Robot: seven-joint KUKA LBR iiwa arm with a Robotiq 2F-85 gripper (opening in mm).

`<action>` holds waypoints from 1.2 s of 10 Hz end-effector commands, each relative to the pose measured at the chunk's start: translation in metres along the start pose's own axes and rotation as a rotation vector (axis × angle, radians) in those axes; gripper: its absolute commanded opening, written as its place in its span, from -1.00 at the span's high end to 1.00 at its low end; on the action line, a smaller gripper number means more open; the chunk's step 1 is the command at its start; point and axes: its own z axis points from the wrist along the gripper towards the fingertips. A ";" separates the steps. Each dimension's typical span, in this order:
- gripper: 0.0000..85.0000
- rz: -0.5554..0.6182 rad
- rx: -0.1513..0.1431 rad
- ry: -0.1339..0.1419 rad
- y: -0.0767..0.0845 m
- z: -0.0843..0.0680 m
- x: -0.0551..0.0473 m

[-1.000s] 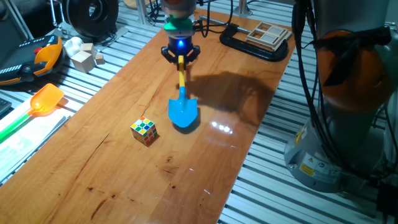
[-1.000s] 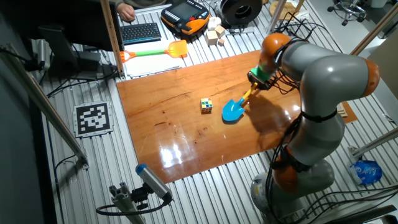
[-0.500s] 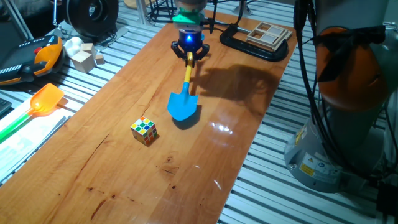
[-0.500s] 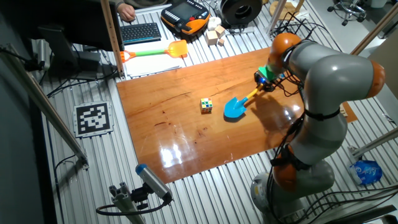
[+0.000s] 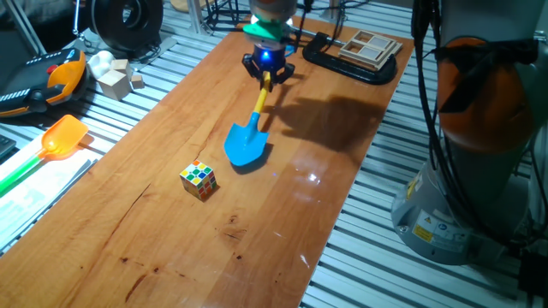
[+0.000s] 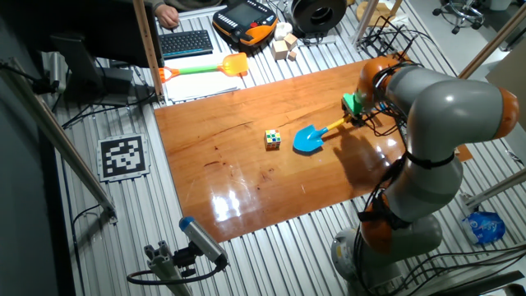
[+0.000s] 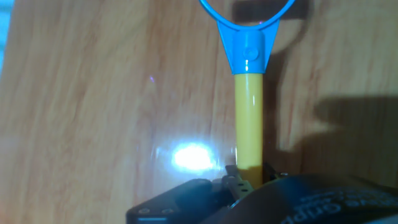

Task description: Use a shovel to scoop up an object

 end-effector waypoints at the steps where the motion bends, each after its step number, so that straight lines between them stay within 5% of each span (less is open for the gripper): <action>1: 1.00 0.046 0.003 -0.002 -0.002 0.001 -0.001; 6: 1.00 0.121 0.009 0.010 -0.009 0.000 -0.004; 12: 1.00 0.082 0.120 -0.015 -0.015 -0.003 -0.002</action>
